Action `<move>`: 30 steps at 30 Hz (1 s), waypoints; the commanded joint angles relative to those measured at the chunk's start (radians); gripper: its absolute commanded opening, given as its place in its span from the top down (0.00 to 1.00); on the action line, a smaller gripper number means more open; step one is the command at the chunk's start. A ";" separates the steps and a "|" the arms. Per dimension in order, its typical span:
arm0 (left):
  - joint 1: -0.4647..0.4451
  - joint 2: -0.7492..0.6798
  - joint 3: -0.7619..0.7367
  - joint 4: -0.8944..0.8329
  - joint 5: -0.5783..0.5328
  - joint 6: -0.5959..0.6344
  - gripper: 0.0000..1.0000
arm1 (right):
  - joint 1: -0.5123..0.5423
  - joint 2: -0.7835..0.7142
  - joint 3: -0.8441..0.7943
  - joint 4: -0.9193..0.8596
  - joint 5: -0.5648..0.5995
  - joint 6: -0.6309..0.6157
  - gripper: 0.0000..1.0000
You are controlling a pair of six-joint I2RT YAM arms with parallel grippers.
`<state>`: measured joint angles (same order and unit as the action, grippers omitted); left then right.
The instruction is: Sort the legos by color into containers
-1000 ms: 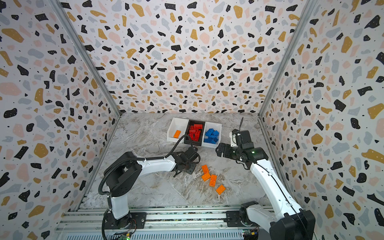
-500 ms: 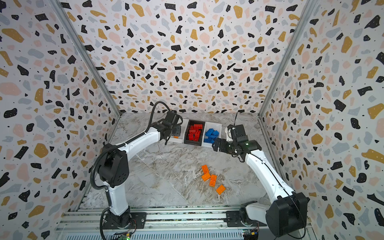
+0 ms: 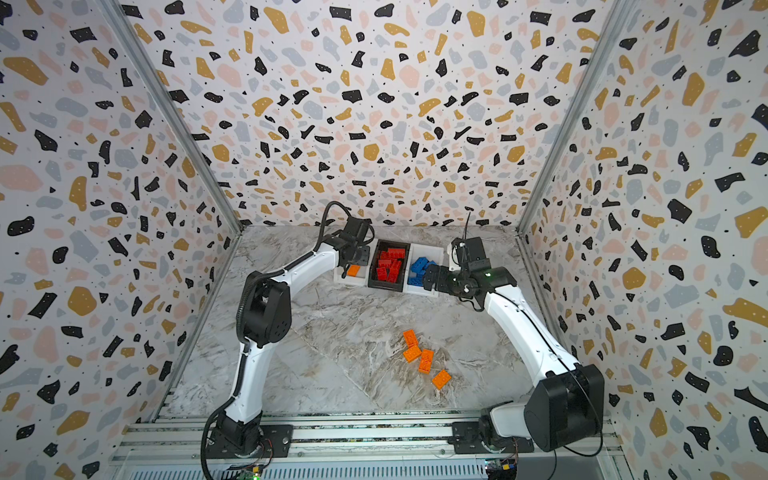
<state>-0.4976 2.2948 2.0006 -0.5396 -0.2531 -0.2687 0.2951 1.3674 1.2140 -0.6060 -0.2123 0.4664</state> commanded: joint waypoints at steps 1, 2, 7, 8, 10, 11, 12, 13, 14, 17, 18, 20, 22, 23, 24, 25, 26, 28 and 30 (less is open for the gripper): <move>0.010 -0.010 0.070 -0.035 -0.029 0.019 0.17 | 0.004 0.026 0.062 0.000 0.014 0.000 0.01; 0.010 -0.020 0.074 -0.037 -0.056 0.021 0.12 | 0.004 0.039 0.075 0.000 0.014 -0.003 0.01; 0.048 -0.072 0.003 0.024 -0.131 0.010 0.02 | 0.004 0.099 0.135 -0.001 0.013 -0.016 0.01; 0.066 -0.071 -0.007 0.031 -0.111 0.003 0.01 | 0.004 0.109 0.145 0.001 0.013 -0.019 0.01; 0.096 -0.057 -0.010 0.028 -0.075 -0.010 0.01 | 0.004 0.122 0.158 0.002 0.013 -0.021 0.01; 0.110 -0.049 -0.013 0.030 -0.059 -0.013 0.01 | 0.004 0.125 0.161 0.004 0.014 -0.021 0.01; 0.121 -0.042 -0.019 0.041 -0.043 -0.018 0.01 | 0.004 0.128 0.162 0.007 0.016 -0.020 0.01; 0.128 -0.039 -0.026 0.053 -0.036 -0.019 0.01 | 0.004 0.128 0.160 0.011 0.016 -0.019 0.01; 0.134 -0.036 -0.031 0.065 -0.034 -0.022 0.02 | 0.004 0.130 0.160 0.013 0.015 -0.016 0.01; 0.142 -0.023 -0.035 0.085 -0.015 -0.024 0.07 | 0.004 0.125 0.152 0.015 0.020 -0.009 0.01; 0.146 -0.016 -0.036 0.087 -0.004 -0.024 0.09 | 0.004 0.120 0.148 0.018 0.021 -0.007 0.01; 0.149 -0.002 -0.036 0.088 0.014 -0.024 0.16 | 0.004 0.111 0.136 0.021 0.024 0.000 0.01; 0.148 0.006 -0.043 0.085 0.027 -0.021 0.26 | 0.004 0.099 0.123 0.022 0.027 0.008 0.00; 0.149 0.005 -0.056 0.091 0.035 -0.022 0.30 | 0.004 0.091 0.116 0.021 0.028 0.011 0.00; 0.149 0.000 -0.074 0.099 0.042 -0.025 0.31 | 0.006 0.082 0.107 0.023 0.031 0.014 0.01; 0.148 -0.006 -0.093 0.112 0.049 -0.027 0.32 | 0.005 0.076 0.098 0.023 0.033 0.018 0.00; 0.149 -0.014 -0.115 0.126 0.055 -0.032 0.32 | 0.005 0.068 0.090 0.022 0.034 0.021 0.01; 0.149 -0.027 -0.154 0.145 0.069 -0.042 0.35 | 0.005 0.055 0.077 0.020 0.035 0.025 0.00; 0.149 -0.036 -0.187 0.156 0.089 -0.054 0.38 | 0.007 0.042 0.067 0.016 0.036 0.029 0.00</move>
<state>-0.3454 2.2868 1.8523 -0.4114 -0.2043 -0.3046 0.2951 1.4578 1.2892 -0.5873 -0.1894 0.4801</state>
